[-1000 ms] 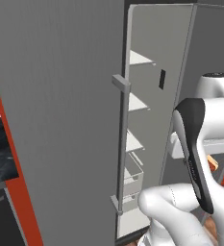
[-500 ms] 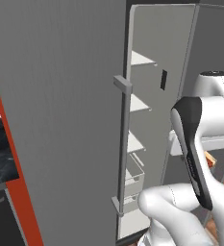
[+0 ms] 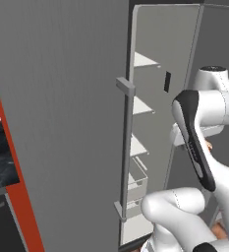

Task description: Store the hot dog in the freezer for long-term storage. Close the freezer door after placing the cooked food.

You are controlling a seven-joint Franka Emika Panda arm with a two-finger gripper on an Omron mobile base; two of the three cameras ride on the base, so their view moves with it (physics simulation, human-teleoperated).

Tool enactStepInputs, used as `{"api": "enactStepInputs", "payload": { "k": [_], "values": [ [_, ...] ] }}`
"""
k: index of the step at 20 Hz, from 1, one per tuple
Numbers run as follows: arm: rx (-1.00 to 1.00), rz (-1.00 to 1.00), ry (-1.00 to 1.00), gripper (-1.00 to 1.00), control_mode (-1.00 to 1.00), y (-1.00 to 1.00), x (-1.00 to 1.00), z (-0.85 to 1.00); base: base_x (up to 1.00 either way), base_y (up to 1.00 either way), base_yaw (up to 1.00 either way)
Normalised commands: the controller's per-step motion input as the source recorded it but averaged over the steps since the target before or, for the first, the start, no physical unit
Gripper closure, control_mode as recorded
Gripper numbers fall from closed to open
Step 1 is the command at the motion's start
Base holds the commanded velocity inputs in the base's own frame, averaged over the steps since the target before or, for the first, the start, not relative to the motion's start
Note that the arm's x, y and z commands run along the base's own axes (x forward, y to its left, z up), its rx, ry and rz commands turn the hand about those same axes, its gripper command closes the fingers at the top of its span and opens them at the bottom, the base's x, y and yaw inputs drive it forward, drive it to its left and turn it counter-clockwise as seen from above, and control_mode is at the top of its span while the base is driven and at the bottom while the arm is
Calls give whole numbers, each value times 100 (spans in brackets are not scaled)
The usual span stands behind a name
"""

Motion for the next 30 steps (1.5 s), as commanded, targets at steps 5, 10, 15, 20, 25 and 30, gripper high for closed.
{"api": "enactStepInputs", "payload": {
  "k": [5, 10, 15, 20, 25, 30],
  "values": [
    [1, 2, -6, 100, -100, 0, 73, -1, 0, 0, 0],
    [2, -1, -15, 100, -100, 0, 56, -7, 0, 0, 0],
    [0, -8, -7, 100, -100, 0, 22, 0, 0, 0, 0],
    [0, -2, -1, 100, -100, 0, 30, 0, 0, 0, 0],
    [4, -1, -10, 100, -100, 7, 55, -6, 0, 0, 0],
    [8, 0, -1, 100, -100, 0, 39, -8, 0, 0, 0]
  ]
}}
